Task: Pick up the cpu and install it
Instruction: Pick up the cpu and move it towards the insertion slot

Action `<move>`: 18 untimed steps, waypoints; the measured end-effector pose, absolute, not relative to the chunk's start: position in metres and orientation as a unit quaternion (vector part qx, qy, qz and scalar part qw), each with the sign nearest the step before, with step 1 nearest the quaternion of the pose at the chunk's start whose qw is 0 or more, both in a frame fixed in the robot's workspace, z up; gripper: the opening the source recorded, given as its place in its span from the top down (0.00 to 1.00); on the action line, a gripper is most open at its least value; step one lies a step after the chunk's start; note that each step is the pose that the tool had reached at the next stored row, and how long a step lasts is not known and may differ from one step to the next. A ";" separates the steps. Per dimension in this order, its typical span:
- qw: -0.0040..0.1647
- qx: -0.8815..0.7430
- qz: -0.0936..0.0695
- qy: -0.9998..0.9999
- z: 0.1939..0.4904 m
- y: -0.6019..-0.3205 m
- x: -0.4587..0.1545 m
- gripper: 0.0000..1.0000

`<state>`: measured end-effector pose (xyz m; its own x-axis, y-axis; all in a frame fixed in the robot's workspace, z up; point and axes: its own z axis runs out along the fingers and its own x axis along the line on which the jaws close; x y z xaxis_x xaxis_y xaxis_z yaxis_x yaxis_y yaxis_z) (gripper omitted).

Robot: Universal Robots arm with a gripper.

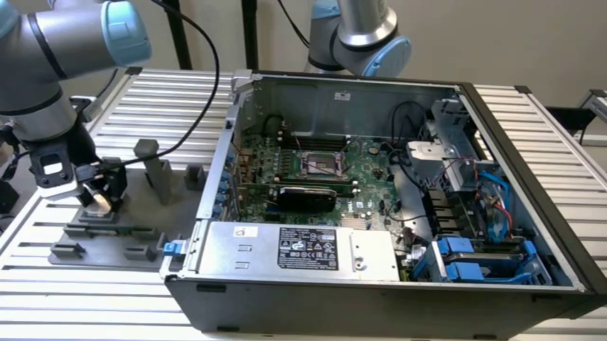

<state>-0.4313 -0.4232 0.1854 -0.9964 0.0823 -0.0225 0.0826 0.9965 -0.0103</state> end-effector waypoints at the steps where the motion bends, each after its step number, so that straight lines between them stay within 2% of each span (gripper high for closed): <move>1: 0.011 0.041 -0.006 0.999 0.186 -0.423 -0.431 0.45; 6: 0.011 0.041 -0.006 0.999 0.198 -0.423 -0.431 0.45; 18: 0.011 0.040 -0.006 0.999 0.252 -0.423 -0.431 0.45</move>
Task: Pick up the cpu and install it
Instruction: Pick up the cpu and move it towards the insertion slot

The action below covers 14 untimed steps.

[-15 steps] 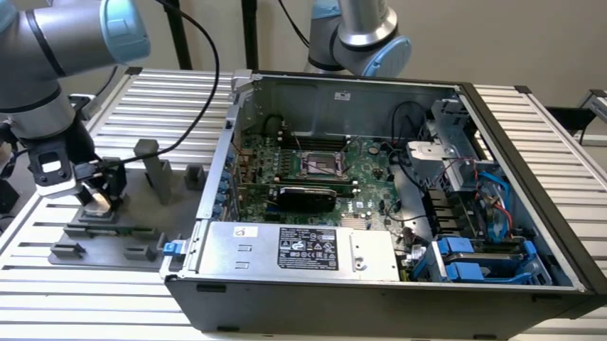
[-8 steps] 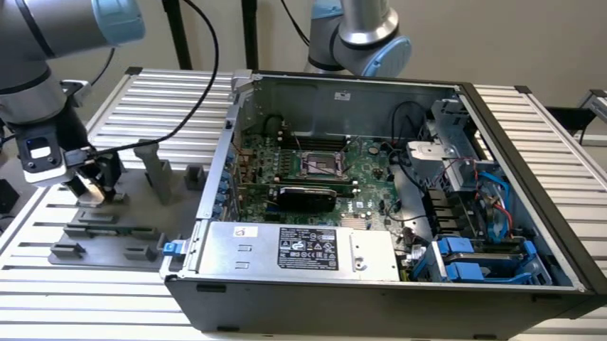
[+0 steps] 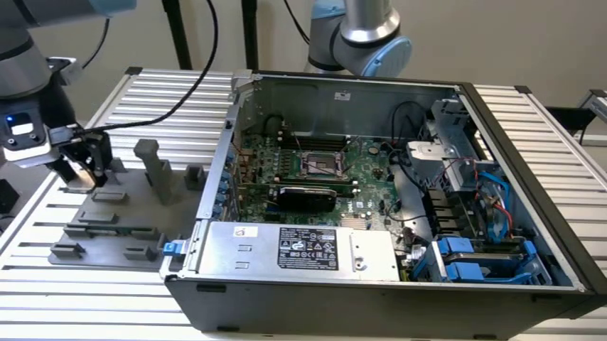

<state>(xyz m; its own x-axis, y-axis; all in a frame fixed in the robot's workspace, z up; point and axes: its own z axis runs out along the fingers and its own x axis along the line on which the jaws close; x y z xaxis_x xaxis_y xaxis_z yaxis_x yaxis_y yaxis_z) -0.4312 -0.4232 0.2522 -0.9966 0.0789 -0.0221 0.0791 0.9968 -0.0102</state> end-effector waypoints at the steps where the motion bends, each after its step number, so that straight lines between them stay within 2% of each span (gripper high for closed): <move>1: 0.011 0.039 -0.006 0.999 0.257 -0.423 -0.431 0.45; 14: 0.011 0.029 -0.005 0.999 0.316 -0.423 -0.426 0.45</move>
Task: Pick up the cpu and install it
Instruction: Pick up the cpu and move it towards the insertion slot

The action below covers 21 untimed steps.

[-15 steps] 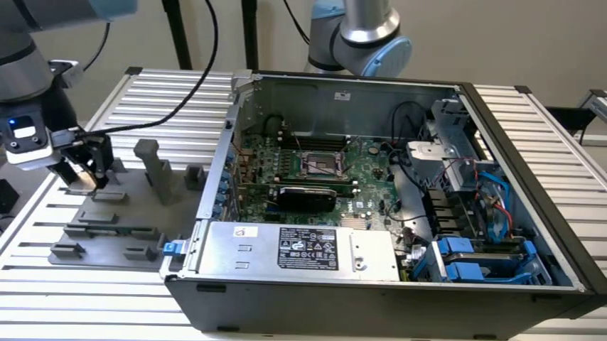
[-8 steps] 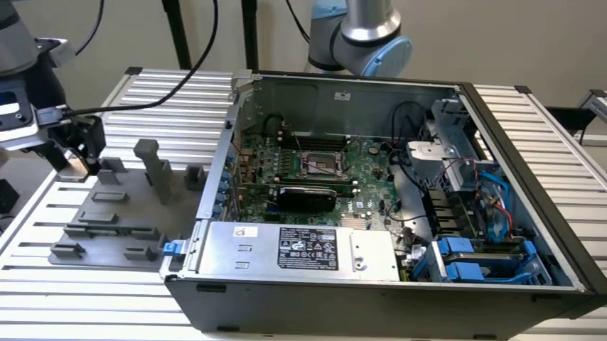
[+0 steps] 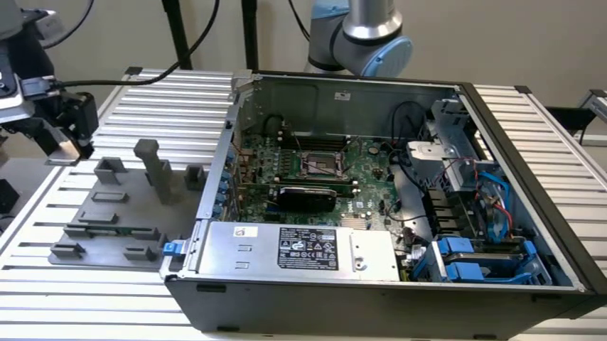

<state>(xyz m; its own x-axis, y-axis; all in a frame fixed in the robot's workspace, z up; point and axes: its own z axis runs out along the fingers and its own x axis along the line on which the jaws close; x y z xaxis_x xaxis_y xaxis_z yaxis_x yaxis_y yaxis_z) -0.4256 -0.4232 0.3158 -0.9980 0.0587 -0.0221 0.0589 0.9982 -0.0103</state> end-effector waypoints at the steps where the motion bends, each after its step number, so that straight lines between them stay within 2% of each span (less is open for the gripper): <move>1: 0.011 0.028 -0.005 1.000 0.320 -0.423 -0.424 0.45; 13: 0.007 0.021 -0.005 1.000 0.373 -0.423 -0.386 0.45; 21: 0.007 0.021 -0.005 1.000 0.384 -0.423 -0.350 0.45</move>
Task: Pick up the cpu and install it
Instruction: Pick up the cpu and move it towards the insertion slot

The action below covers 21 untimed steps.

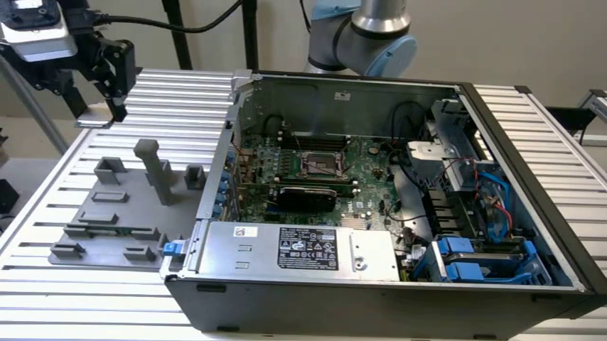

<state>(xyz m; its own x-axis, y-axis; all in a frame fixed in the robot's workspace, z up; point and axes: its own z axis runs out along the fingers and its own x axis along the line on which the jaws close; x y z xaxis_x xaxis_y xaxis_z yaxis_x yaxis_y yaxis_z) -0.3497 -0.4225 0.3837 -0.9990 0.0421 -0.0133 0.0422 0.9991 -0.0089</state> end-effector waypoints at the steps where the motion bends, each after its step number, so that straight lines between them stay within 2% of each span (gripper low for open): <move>1: 0.006 0.021 -0.005 1.000 0.384 -0.422 -0.345 0.45; 21: 0.006 0.021 -0.005 1.000 0.393 -0.420 -0.254 0.45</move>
<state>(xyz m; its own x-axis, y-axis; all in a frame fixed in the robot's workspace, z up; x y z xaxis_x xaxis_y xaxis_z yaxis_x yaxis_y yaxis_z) -0.2542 -0.4198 0.3929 -0.9990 0.0420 -0.0126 0.0422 0.9991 -0.0088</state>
